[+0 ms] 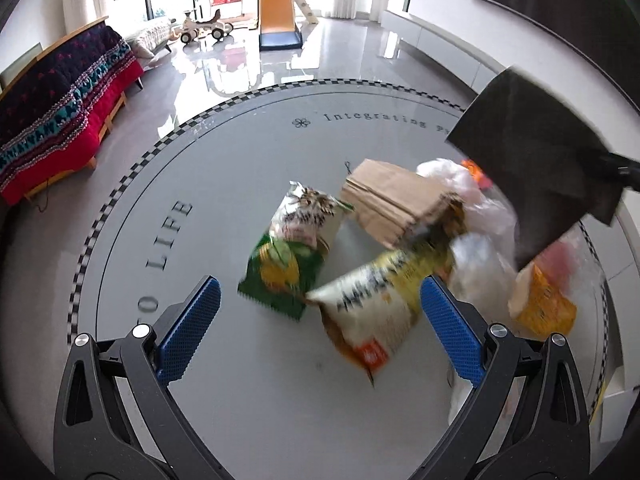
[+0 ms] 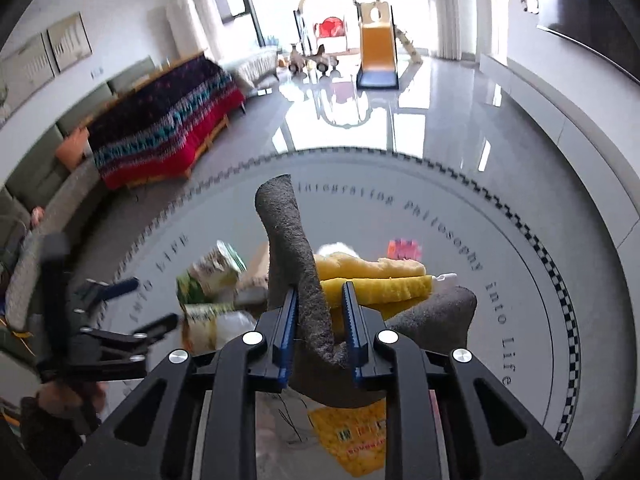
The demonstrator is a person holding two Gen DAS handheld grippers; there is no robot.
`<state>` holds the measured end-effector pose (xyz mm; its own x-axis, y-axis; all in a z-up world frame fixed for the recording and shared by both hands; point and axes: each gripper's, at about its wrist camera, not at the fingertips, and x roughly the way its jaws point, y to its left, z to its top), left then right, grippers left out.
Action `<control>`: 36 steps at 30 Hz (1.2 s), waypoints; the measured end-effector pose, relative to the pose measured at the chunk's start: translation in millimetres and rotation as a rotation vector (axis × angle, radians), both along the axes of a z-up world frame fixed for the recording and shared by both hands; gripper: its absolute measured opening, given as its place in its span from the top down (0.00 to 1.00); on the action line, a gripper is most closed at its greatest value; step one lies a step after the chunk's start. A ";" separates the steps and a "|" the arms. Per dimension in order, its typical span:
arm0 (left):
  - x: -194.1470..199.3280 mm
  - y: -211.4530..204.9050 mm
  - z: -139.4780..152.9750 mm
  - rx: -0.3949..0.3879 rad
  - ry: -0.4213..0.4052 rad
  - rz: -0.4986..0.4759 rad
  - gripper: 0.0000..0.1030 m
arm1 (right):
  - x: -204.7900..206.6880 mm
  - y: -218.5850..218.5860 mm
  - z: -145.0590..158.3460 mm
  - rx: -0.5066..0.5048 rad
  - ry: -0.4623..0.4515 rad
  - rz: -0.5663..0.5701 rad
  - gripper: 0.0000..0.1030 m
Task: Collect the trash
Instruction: 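Grasp the green chip bag with the left tool while the right tool holds the grey cloth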
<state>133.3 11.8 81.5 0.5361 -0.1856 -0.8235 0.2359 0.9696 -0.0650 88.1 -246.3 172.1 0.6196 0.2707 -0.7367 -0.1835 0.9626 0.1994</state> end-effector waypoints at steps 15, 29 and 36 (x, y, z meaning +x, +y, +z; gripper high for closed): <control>80.6 -3.9 -58.9 0.124 0.121 0.011 0.06 | 11.8 2.5 0.0 0.050 -0.025 -0.020 0.78; 36.3 -5.3 -44.6 0.062 0.036 0.034 0.47 | 0.5 6.9 7.3 0.054 -0.033 -0.035 0.78; -16.1 9.2 -20.0 0.018 -0.001 0.019 0.47 | -24.6 25.6 25.6 0.070 -0.058 -0.004 0.78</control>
<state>117.2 21.0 61.5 0.5402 -0.1605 -0.8261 0.2170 0.9750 -0.0476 63.5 -220.7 197.6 0.6618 0.3178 -0.6790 -0.1925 0.9474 0.2559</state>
